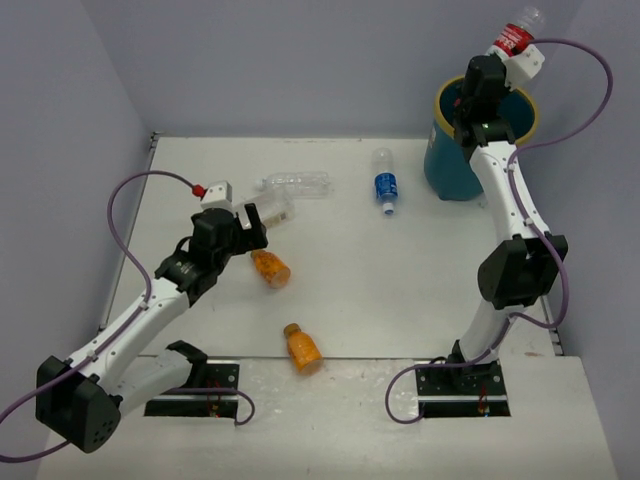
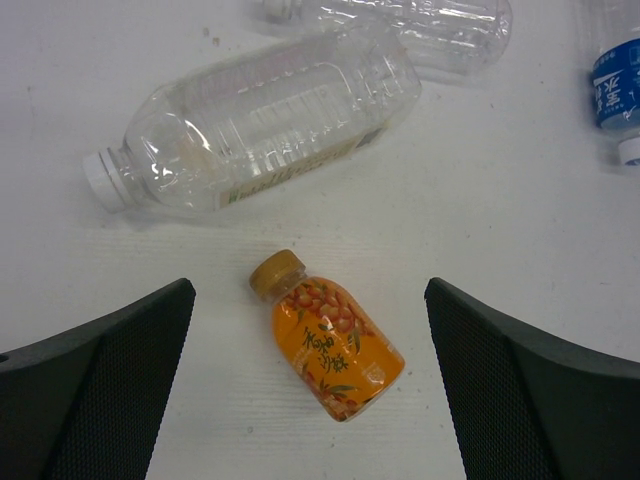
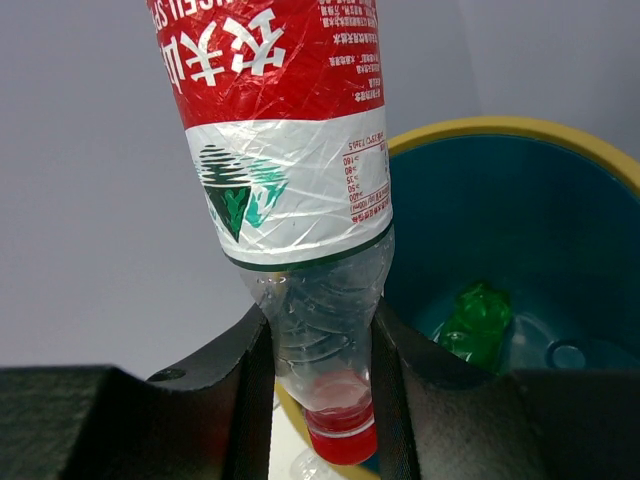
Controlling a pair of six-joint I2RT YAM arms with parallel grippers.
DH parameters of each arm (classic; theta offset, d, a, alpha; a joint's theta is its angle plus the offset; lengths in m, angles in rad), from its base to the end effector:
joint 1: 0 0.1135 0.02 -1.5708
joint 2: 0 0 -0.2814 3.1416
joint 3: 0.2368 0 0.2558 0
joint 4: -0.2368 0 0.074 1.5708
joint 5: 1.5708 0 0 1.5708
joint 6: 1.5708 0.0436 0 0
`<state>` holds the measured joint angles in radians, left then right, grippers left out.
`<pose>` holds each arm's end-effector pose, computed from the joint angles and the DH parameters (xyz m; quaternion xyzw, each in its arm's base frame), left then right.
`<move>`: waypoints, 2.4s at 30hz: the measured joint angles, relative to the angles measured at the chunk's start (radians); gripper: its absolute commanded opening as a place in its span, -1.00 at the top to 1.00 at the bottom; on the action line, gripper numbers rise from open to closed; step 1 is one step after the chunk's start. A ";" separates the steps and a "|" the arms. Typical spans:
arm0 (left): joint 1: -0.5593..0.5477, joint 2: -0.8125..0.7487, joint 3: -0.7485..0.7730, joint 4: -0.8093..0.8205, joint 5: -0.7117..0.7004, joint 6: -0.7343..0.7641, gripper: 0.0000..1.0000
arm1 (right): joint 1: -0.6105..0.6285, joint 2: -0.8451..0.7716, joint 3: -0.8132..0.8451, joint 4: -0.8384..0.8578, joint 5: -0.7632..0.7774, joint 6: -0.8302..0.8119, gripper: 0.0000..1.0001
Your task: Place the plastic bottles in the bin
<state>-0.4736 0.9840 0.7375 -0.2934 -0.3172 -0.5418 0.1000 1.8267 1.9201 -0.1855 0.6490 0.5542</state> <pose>0.2011 -0.0878 0.2860 -0.1071 0.8560 -0.1166 0.4922 0.4419 0.0179 0.4587 0.3670 0.6340 -0.0179 0.6805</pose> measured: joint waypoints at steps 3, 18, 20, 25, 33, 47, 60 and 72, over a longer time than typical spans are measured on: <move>0.000 0.014 0.007 0.007 -0.015 0.012 -1.00 | -0.015 0.008 0.000 0.010 0.033 0.020 0.42; 0.000 0.076 0.030 0.019 -0.036 0.016 -1.00 | -0.016 0.020 0.032 0.019 0.109 0.146 -0.96; 0.000 0.076 0.031 0.019 -0.041 0.016 -1.00 | -0.016 0.020 0.032 0.020 0.115 0.148 -0.97; 0.000 0.076 0.031 0.015 -0.053 0.020 -1.00 | -0.016 0.020 0.035 0.015 0.113 0.149 -0.97; 0.000 0.172 0.092 0.056 0.000 0.239 -1.00 | 0.001 -0.010 0.011 -0.015 -0.076 0.031 -0.97; 0.209 0.462 0.276 0.120 0.418 0.925 -1.00 | 0.131 -0.591 -0.609 -0.087 -0.441 -0.065 -0.97; 0.216 0.708 0.429 -0.015 0.523 1.097 -1.00 | 0.142 -0.880 -0.796 -0.161 -0.428 -0.090 -0.98; 0.228 0.882 0.505 -0.079 0.527 1.132 -0.58 | 0.142 -0.920 -0.861 -0.159 -0.423 -0.104 -0.97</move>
<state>-0.2453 1.8657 1.2428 -0.3724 0.2097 0.5900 0.2420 0.9069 1.0595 -0.3449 0.2256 0.4500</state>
